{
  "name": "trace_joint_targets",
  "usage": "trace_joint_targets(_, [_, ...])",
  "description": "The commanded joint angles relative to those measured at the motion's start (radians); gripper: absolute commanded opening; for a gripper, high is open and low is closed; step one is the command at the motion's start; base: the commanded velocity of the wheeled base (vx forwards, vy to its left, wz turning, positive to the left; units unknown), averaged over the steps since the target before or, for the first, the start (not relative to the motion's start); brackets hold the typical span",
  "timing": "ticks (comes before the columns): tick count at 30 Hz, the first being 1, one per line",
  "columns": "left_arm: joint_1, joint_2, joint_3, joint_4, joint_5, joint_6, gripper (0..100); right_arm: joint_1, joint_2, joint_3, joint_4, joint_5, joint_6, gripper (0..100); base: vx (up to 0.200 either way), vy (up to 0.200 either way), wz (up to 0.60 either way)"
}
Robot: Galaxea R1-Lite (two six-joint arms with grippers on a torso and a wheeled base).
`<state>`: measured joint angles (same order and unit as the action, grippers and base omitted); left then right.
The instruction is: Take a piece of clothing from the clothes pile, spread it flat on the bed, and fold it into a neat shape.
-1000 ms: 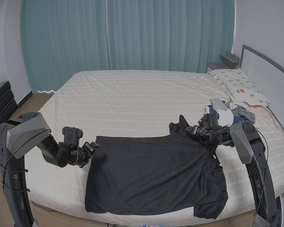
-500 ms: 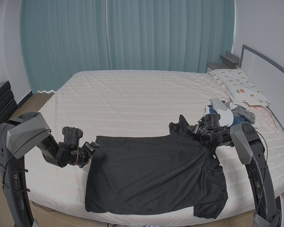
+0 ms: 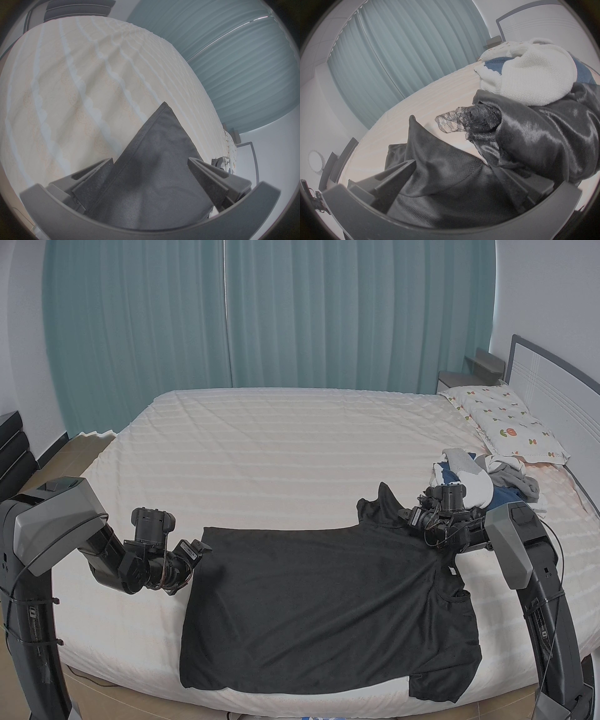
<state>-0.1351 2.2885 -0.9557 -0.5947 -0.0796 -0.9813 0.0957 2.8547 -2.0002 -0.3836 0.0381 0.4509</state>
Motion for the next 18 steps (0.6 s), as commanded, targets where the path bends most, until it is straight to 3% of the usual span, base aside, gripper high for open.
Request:
trace_joint_targets(1, [0.000, 0.002, 0.000, -0.001, 0.000, 0.001, 100, 0.001, 0.006, 0.000, 0.005, 0.000, 0.000, 0, 0.000, 0.000, 0.00])
trace_joint_targets(10, [0.000, 0.000, -0.001, -0.001, 0.000, 0.001, 100, -0.019, -0.005, 0.000, 0.000, -0.004, 0.008, 0, 0.000, 0.000, 0.00])
trace_joint_targets(18, [0.000, 0.002, -0.001, -0.001, 0.000, 0.001, 100, -0.039, -0.012, 0.000, 0.000, -0.050, 0.015, 0, 0.000, 0.000, 0.00])
